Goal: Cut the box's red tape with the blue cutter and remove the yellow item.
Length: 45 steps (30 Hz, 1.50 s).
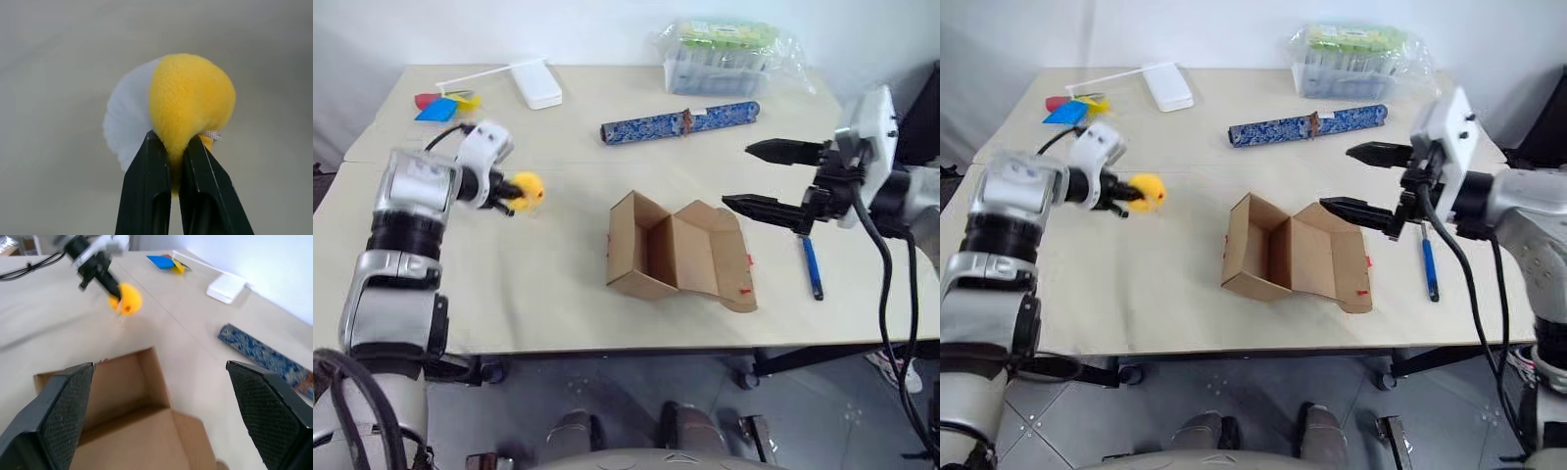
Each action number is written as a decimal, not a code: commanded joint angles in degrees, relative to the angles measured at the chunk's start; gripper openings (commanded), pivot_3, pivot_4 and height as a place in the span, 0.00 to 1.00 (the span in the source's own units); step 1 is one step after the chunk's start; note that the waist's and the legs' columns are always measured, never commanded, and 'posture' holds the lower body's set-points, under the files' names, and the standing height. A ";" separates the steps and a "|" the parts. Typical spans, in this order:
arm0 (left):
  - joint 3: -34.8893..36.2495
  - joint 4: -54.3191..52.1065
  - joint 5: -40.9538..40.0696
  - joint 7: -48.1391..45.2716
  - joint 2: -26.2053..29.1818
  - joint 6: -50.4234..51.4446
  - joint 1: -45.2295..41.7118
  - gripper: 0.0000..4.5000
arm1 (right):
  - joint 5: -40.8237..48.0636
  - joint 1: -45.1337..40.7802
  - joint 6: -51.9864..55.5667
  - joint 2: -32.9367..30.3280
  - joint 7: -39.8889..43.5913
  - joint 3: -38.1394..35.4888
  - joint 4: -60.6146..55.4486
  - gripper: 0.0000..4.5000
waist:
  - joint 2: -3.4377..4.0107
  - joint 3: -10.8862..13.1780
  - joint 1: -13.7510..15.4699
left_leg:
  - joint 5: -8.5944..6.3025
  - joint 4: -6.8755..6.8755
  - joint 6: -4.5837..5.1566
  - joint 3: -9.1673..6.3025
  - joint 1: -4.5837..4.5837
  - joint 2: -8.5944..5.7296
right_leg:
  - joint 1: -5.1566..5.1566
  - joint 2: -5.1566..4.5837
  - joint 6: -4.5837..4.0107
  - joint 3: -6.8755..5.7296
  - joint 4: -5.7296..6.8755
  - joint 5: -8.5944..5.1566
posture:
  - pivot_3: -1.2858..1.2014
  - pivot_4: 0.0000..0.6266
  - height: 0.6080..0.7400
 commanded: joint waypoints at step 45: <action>39.51 -50.79 -36.26 -20.79 6.78 -13.06 56.58 0.99 | -15.67 13.56 -25.64 -5.02 22.82 -4.72 25.61 1.00 | 0.03 0.00 -0.13 | -0.10 -0.13 -0.25 0.19 0.51 0.16 | 0.11 0.03 -0.10 0.08 0.25 -0.05 | 0.52 0.24 1.00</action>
